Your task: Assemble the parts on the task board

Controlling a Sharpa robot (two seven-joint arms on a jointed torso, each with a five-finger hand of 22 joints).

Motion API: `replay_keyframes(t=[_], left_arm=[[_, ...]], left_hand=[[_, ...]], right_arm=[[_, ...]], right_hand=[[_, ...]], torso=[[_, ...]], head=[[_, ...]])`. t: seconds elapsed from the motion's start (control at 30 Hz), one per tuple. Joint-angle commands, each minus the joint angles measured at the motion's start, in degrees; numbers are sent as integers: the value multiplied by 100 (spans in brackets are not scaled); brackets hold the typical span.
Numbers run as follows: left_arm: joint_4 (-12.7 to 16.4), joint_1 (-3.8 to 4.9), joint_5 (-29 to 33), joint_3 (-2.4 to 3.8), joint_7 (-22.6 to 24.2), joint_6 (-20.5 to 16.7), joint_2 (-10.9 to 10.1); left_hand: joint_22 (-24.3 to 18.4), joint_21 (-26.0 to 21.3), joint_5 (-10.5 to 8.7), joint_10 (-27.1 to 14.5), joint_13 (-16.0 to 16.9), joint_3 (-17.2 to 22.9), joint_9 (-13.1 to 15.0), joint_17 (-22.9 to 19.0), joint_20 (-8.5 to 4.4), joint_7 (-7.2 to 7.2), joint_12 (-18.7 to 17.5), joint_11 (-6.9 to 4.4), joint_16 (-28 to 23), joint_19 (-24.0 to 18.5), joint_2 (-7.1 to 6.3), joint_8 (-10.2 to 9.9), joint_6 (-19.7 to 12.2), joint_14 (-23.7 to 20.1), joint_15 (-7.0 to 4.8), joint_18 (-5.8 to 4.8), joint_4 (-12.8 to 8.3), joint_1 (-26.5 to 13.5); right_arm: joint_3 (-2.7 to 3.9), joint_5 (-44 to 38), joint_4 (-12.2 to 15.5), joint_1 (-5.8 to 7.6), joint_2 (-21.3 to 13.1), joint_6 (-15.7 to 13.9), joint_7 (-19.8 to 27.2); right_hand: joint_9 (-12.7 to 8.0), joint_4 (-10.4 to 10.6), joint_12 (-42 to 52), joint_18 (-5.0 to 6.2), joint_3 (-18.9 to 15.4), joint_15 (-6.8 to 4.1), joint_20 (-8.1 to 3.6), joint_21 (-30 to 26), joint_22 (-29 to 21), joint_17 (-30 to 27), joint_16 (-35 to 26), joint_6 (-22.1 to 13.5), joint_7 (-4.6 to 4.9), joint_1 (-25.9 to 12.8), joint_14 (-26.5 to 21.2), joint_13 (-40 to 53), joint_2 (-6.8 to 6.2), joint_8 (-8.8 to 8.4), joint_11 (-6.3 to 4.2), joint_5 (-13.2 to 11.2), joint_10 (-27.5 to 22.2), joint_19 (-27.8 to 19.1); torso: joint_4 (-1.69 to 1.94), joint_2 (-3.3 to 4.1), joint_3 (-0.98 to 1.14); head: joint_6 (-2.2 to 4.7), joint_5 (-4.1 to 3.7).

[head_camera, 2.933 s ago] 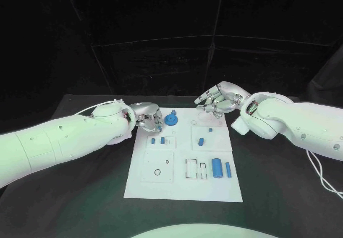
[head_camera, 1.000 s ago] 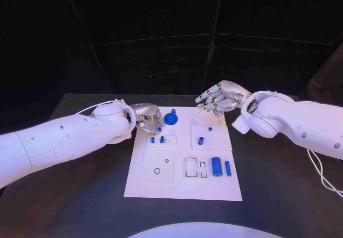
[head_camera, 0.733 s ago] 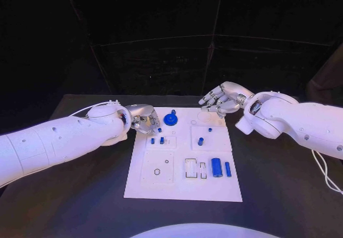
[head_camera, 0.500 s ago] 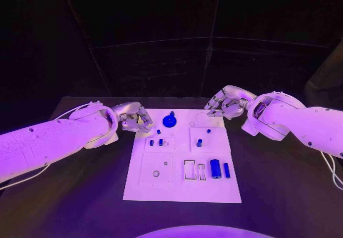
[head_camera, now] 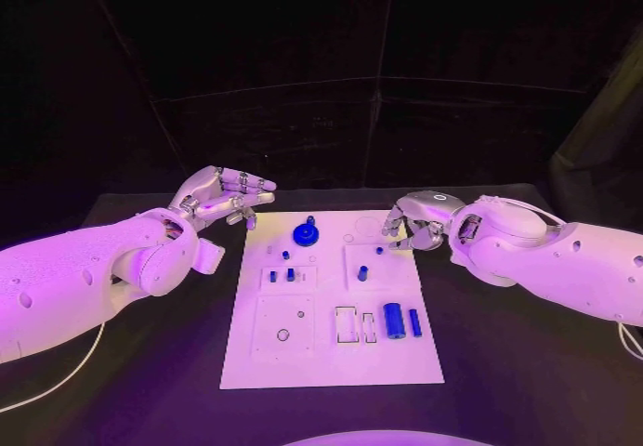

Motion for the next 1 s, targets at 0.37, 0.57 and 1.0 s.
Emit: replay_keyframes(t=[0.37, 0.57, 1.0], left_arm=[[143, 2, 1434, -3, 569, -8, -97], [153, 2, 1443, -4, 544, 0, -104], [153, 2, 1446, -5, 452, -16, -119]], left_hand=[[-133, -170, 24, -58, 22, -57, -9, -221, 2, -2, 79, -9, -141, -76, 76, 46, 58, -122, 1, 118, -9, 24], [-144, -187, 24, -65, 24, -57, -10, -260, 2, 1, 91, -8, -165, -83, 88, 49, 59, -142, 1, 118, -15, 38], [-168, -224, 25, -95, 27, -49, -16, -327, 4, 15, 112, 0, -202, -93, 114, 48, 45, -177, 5, 118, -39, 81]], right_arm=[[7, -768, -70, -171, 251, 134, -113], [6, -735, -179, -202, 361, 168, -103], [5, -688, -303, -254, 472, 433, -110]], right_hand=[[-13, -44, -191, -126, 201, 82, 72, 215, 256, 166, 231, -11, 67, 50, 109, -404, -54, -126, 52, -93, 7, 111], [-16, -88, -263, -137, 430, 95, 83, 289, 344, 223, 323, 3, 88, 101, 107, -615, -6, -150, 67, -329, 72, 129], [10, -228, -304, -194, 979, 73, 75, 557, 692, 476, 645, 190, 68, 163, 155, -880, 64, -107, 40, -585, 329, 279]], torso=[[5, 8, 5], [15, 10, 5], [4, 7, 6]], head=[[-5, -15], [-11, -16], [-52, -3]])
